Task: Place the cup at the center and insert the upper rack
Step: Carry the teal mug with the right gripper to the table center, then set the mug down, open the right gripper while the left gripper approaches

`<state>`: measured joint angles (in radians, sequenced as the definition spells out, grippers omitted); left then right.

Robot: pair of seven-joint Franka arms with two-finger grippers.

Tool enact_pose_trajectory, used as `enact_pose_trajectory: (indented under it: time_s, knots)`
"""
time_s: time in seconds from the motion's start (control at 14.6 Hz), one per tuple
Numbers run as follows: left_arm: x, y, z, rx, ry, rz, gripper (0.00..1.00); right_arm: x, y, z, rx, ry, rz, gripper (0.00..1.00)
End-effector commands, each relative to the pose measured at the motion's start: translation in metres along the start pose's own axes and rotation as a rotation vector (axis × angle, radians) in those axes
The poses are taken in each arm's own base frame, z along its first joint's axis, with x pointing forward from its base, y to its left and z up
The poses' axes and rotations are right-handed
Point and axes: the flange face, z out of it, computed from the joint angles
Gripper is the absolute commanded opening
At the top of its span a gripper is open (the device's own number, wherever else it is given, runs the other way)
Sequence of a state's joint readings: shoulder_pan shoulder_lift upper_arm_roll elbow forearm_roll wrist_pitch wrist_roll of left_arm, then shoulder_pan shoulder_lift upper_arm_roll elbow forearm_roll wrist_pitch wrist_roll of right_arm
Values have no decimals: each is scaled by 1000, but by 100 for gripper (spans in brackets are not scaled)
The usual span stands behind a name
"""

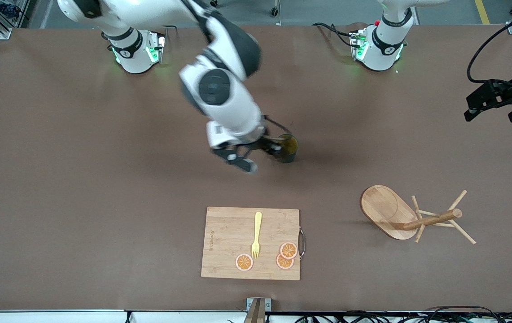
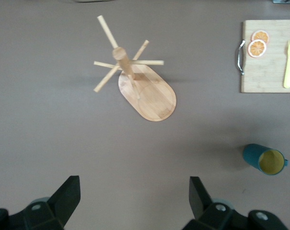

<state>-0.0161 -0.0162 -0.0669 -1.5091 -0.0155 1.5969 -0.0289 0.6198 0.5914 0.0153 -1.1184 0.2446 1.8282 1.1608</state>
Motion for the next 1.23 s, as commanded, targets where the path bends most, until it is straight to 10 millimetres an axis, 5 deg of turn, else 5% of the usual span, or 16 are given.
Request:
enact_pose_trajectory:
  time_s: [0.0, 0.27, 0.48, 0.75, 1.17]
  knots:
    - [-12, 34, -6, -13, -20, 50, 100, 65, 66, -70, -74, -11, -59, 100]
    - [-35, 96, -12, -40, -77, 76, 100, 170, 178, -139, -198, -39, -200, 100]
    - [-54, 161, -10, -58, -101, 39, 100, 217, 242, -192, -252, 44, -310, 100]
    - [-86, 242, -3, -48, -124, 29, 100, 245, 304, -247, -345, 126, -457, 100]
    - [-127, 339, 44, -63, -109, -20, 100, 235, 359, -296, -224, 138, -508, 100]
